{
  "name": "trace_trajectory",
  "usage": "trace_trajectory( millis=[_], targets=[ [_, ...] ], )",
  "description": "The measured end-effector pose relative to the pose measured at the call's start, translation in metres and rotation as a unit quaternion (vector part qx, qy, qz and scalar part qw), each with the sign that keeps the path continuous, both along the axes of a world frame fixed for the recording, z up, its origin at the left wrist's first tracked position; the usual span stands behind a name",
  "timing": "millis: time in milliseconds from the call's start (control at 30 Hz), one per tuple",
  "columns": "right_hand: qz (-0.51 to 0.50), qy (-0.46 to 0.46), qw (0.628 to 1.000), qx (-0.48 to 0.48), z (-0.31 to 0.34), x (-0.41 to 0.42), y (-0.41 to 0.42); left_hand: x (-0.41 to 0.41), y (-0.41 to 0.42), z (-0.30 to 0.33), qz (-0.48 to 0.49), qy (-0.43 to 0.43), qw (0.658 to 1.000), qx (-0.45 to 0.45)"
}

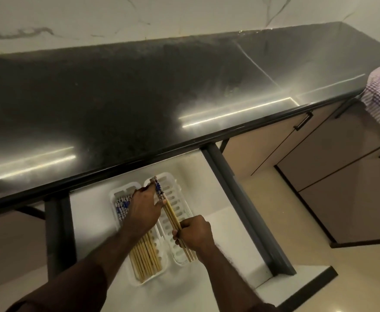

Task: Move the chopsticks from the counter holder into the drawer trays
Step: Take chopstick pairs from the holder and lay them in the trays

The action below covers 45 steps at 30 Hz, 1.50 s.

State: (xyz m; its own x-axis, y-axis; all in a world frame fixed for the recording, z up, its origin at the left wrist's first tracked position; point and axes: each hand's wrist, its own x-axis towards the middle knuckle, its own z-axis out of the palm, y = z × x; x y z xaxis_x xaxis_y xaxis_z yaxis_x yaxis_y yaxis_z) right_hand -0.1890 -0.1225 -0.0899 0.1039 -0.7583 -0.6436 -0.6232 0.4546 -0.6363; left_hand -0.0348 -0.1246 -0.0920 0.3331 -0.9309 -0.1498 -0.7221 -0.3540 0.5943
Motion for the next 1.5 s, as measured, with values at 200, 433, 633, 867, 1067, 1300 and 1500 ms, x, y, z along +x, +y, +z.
trace_trajectory(
  millis=[200,433,633,867,1067,1300,1500],
  targets=[
    [0.036,0.081,0.996,-0.013,-0.019,0.02,0.0,-0.006,0.003,-0.026,-0.091,-0.126,0.987,0.037],
    [0.053,0.125,0.991,-0.014,-0.039,0.026,0.002,-0.01,0.002,-0.036,-0.192,-0.262,0.935,0.145],
    [0.052,0.125,0.991,-0.017,-0.05,0.029,0.005,-0.016,-0.001,-0.031,-0.255,-0.29,0.9,0.205],
    [0.106,0.198,0.97,-0.089,-0.05,0.029,0.01,-0.022,-0.001,-0.026,-0.279,-0.33,0.876,0.214],
    [0.152,0.215,0.957,-0.125,-0.051,0.027,0.014,-0.026,-0.003,-0.028,-0.293,-0.356,0.858,0.225],
    [0.175,0.193,0.954,-0.146,-0.049,0.024,0.018,-0.027,-0.002,-0.035,-0.302,-0.35,0.86,0.216],
    [0.185,0.178,0.956,-0.143,-0.047,0.022,0.017,-0.026,-0.005,-0.038,-0.298,-0.357,0.857,0.22]
  ],
)
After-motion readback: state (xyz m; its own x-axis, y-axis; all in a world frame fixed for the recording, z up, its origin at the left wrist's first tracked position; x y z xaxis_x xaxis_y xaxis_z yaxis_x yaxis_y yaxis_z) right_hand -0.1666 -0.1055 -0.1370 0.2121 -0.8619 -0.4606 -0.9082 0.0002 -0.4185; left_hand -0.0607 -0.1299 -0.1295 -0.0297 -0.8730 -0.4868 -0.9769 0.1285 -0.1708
